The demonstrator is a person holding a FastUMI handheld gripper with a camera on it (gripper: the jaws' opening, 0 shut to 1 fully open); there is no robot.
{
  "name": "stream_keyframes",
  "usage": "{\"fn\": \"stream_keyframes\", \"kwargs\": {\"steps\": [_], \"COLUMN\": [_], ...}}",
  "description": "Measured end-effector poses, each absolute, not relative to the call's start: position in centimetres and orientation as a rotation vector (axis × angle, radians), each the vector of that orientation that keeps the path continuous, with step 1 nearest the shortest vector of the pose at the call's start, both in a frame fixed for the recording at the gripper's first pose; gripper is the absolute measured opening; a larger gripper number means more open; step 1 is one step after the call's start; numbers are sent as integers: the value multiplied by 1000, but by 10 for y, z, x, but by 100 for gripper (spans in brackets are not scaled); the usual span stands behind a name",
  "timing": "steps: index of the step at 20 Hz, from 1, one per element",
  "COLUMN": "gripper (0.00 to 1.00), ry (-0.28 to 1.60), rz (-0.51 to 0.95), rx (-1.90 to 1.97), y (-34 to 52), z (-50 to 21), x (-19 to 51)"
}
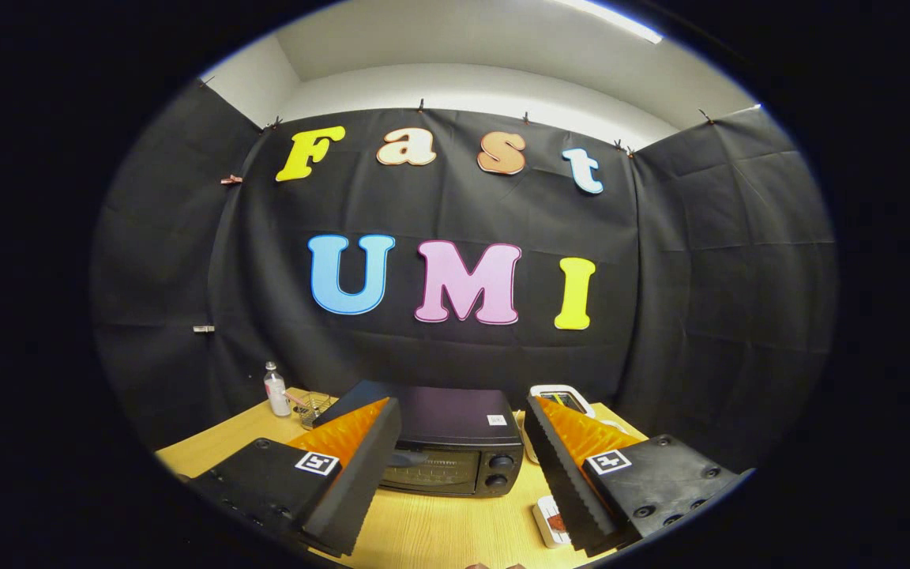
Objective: Open the toaster oven, put the food inside, and close the toaster oven door.
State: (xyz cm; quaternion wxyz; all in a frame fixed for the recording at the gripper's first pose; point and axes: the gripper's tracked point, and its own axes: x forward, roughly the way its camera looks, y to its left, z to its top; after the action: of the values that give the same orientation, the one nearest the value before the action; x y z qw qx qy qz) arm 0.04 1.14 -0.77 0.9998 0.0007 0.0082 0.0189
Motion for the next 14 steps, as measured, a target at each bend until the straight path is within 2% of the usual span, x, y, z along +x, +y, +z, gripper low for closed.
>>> {"fn": "stream_keyframes", "kwargs": {"steps": [14], "gripper": [97], "ry": [104], "rz": [53], "rx": [11], "y": [3], "z": [-29], "x": [47]}}
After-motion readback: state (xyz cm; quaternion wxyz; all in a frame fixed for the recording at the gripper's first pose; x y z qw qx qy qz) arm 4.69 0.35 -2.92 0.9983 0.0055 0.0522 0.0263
